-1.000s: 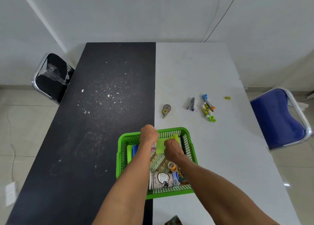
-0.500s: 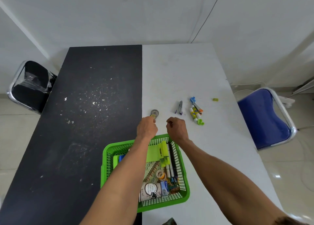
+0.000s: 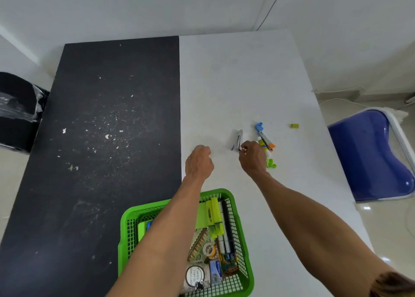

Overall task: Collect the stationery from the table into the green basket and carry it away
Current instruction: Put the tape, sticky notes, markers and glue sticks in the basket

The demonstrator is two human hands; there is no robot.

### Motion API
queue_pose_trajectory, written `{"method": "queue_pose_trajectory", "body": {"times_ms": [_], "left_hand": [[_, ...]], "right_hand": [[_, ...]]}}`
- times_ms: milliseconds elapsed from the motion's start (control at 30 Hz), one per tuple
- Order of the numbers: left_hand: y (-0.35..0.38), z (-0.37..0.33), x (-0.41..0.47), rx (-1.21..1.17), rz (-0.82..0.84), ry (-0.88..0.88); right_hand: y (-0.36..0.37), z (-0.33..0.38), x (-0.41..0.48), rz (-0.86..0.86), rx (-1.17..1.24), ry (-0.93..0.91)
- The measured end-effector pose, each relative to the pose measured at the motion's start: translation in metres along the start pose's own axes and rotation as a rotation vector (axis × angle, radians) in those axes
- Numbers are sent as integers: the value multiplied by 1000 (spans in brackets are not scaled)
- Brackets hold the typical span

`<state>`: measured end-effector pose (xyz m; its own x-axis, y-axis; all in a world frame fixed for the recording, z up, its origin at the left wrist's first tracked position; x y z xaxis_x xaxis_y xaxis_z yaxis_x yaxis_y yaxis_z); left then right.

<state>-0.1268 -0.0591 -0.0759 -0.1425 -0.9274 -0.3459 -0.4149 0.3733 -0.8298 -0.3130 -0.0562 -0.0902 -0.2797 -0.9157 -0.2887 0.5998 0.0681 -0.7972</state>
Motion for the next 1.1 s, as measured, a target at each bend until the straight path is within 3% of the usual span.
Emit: {"method": "queue_pose_trajectory", "body": {"times_ms": [167, 433, 633, 867, 1000, 1100], "left_hand": [[9, 11, 18, -8, 6, -23], [11, 23, 23, -25, 8, -21], [-3, 38, 13, -9, 14, -51], [-36, 48, -20, -22, -66, -51], [-57, 47, -51, -31, -126, -38], [-70, 44, -75, -40, -164, -35]], "right_hand": [[6, -6, 26, -53, -36, 8], [25, 6, 46, 87, -107, 80], [29, 4, 34, 76, -138, 211], [7, 14, -9, 40, 59, 222], [-9, 36, -50, 11, 184, 107], [-6, 47, -87, 108, 331, 28]]}}
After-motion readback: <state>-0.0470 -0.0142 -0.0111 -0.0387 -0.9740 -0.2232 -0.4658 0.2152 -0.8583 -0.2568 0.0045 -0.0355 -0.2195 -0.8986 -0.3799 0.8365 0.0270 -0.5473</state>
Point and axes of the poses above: each hand's wrist, its own x-axis towards the middle knuckle, its own y-axis out of the palm, z = x × y, the point moved 5 cm from there along x, towards the middle knuckle, and after that the axes turned 5 degrees about z, right-handed, at the moved point
